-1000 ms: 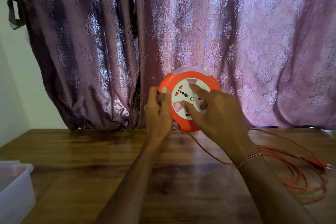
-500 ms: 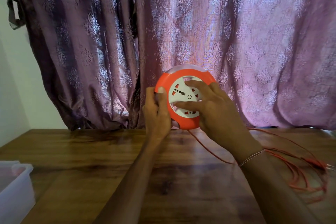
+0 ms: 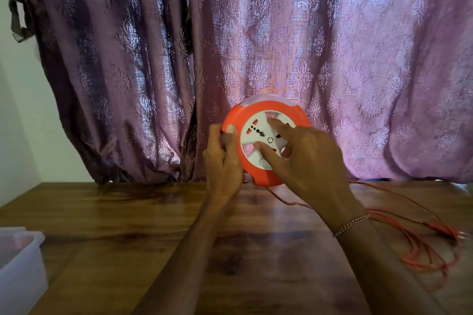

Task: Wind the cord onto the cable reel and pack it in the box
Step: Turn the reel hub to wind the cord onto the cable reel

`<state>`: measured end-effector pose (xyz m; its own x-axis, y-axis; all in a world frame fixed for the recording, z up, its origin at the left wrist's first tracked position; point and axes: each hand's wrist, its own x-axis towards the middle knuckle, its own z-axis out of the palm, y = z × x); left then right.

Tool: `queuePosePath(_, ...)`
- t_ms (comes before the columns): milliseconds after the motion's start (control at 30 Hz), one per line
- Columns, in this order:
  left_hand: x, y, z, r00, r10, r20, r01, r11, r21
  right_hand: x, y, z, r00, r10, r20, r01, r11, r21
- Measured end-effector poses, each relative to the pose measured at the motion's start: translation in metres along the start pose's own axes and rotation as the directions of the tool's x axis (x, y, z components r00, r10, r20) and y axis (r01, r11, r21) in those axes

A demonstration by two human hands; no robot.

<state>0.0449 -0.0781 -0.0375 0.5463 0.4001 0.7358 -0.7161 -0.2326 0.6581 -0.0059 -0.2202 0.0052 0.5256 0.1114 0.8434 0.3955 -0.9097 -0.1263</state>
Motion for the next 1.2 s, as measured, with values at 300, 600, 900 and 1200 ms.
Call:
queuePosePath(300, 0.003, -0.003, 0.000, 1.000, -0.015, 0.009, 0.016, 0.999, -0.043, 0.005, 0.014, -0.007, 0.950, -0.289, 0.117, 0.264, 0.946, 0.188)
queuePosePath(600, 0.004, -0.003, -0.002, 0.999, -0.028, 0.026, 0.030, 0.997, -0.067, 0.001, 0.001, -0.010, 0.960, -0.223, 0.170, 0.221, 0.975, 0.027)
queuePosePath(900, 0.001, 0.003, -0.003, 1.000, -0.008, 0.019, 0.008, 1.000, -0.028, -0.004, 0.000, 0.003, 0.999, -0.014, 0.043, 0.018, 0.996, -0.085)
queuePosePath(1200, 0.005, -0.001, -0.003, 0.999, -0.044, 0.017, 0.045, 0.997, -0.067, 0.002, 0.007, -0.002, 0.992, -0.122, -0.016, 0.123, 0.987, 0.103)
